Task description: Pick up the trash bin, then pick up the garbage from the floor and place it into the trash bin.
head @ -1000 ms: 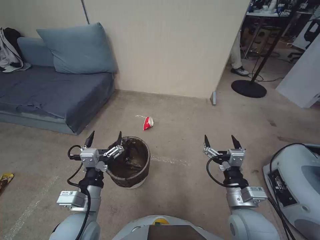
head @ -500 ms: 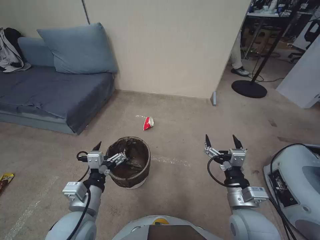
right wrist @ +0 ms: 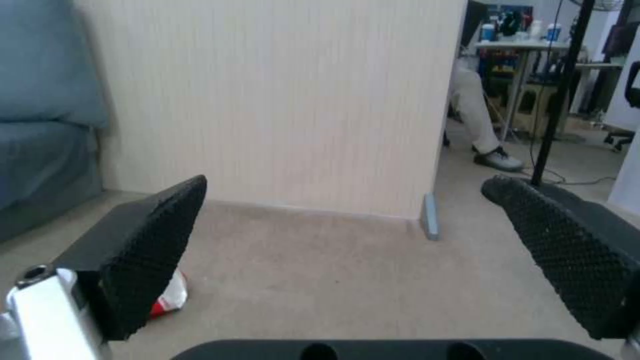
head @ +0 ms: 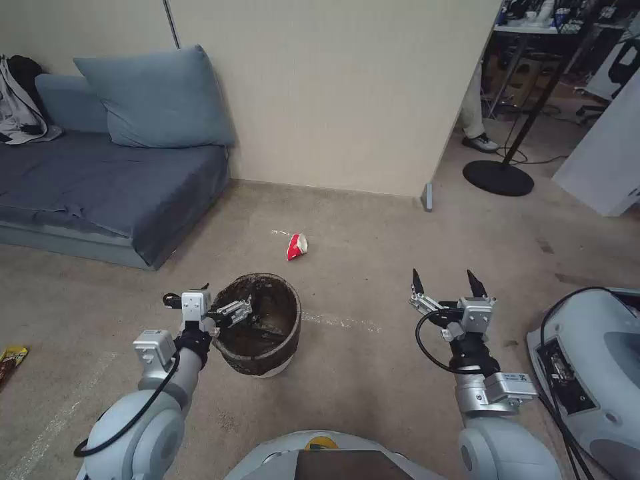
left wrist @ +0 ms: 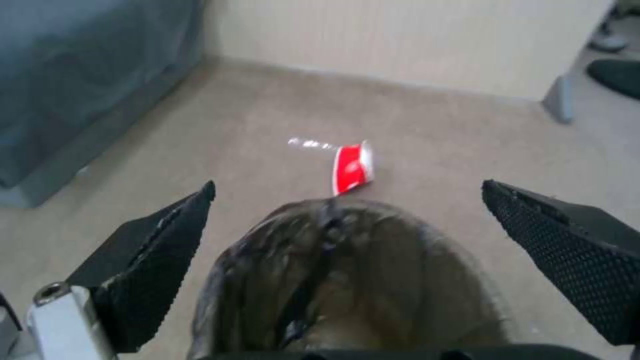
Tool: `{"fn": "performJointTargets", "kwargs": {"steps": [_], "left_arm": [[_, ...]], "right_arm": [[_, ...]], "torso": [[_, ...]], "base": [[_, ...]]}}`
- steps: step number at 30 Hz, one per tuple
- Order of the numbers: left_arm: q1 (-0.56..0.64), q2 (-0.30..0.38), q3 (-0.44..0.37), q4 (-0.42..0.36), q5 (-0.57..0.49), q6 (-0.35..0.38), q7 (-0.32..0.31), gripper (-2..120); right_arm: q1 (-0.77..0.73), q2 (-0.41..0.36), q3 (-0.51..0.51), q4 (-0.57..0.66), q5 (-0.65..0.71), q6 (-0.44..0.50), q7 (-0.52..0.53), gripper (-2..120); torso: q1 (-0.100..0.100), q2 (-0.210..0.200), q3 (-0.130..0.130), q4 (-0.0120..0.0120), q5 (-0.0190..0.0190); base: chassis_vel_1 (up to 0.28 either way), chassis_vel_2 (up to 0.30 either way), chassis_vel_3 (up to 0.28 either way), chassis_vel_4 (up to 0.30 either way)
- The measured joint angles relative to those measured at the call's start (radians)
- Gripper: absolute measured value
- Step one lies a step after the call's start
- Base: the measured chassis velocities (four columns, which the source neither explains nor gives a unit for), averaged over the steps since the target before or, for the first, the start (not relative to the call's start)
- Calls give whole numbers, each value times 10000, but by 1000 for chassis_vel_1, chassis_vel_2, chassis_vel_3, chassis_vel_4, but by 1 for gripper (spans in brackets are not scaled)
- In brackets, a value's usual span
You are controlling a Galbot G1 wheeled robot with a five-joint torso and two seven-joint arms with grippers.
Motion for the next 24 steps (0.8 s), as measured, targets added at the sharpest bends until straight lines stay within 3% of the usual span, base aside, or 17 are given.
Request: {"fn": "performJointTargets", "kwargs": {"steps": [13,24], "left_arm": [[-1047,471,38,1349,-226,474,-439,100],[-1364,459,130,2282,-262,745,-709,100]], "right_arm": [[-22,-32,2,-32,-40,-110,25,100],[-14,19,25,-54,-52,-114,48,100]], "torso": [[0,0,0,-2,2],[0,0,0,1,1]], "base": [[0,0,0,0],[0,0,0,0]]}}
